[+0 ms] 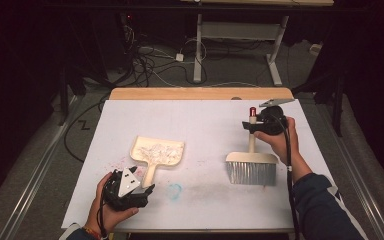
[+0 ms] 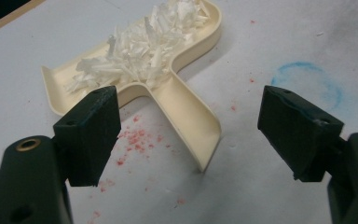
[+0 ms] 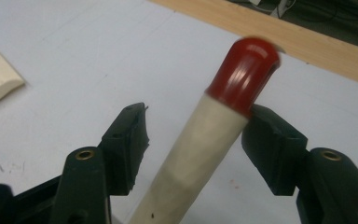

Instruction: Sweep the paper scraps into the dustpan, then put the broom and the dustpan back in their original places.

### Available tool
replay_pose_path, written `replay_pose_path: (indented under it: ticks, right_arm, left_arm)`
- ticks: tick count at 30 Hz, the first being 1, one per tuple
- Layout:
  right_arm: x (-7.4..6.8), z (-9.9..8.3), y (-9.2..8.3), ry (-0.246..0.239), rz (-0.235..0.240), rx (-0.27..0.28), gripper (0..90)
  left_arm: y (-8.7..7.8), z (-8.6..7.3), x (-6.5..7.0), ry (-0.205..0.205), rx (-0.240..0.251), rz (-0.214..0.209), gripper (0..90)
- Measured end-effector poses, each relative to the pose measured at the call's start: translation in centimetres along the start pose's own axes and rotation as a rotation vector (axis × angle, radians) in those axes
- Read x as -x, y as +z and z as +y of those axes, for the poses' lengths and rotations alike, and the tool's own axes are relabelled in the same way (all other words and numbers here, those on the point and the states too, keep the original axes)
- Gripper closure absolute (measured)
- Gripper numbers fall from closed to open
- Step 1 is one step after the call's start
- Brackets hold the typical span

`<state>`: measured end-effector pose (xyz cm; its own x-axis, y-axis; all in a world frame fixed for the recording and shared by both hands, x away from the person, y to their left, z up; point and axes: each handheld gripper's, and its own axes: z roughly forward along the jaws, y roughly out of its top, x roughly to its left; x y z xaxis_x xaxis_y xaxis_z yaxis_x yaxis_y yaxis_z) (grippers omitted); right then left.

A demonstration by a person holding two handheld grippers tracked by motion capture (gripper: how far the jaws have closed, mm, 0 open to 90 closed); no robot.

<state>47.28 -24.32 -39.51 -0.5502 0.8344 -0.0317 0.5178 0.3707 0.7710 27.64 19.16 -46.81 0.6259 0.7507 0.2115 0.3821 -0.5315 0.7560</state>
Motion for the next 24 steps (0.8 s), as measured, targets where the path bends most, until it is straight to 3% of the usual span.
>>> replay_pose_path:
  ticks: [3, 4, 6, 9, 11, 15, 24]
  right_arm:
    - [0.6, 0.5, -0.5, 0.019, -0.025, 0.066, 38.5]
    - [0.7, 0.7, -0.7, 0.025, -0.024, 0.077, 38.3]
    - [0.4, 0.9, -1.2, 0.005, -0.038, 0.097, 38.5]
    - [-0.4, 1.0, -2.0, -0.021, -0.021, 0.12, 38.0]
    - [-1.0, 1.1, -2.6, -0.049, -0.023, 0.135, 37.4]
    - [-2.1, 1.0, -4.2, -0.083, -0.013, 0.189, 37.1]
    - [-4.2, -0.7, -7.3, -0.177, 0.013, 0.263, 34.3]
  left_arm:
    - [0.1, 0.0, -0.1, 0.014, 0.007, 0.0, 20.5]
    - [0.1, 0.1, 0.0, 0.002, 0.006, -0.006, 20.5]
    - [0.0, 0.2, 0.0, 0.003, 0.013, -0.007, 20.5]
    - [0.1, 0.2, 0.1, 0.001, 0.017, -0.008, 20.5]
    - [0.2, 0.2, 0.0, 0.021, 0.012, -0.004, 20.5]
    - [0.1, 0.2, 0.0, 0.009, 0.022, -0.004, 20.5]
    - [0.1, 0.6, 0.4, 0.03, 0.029, 0.002, 20.1]
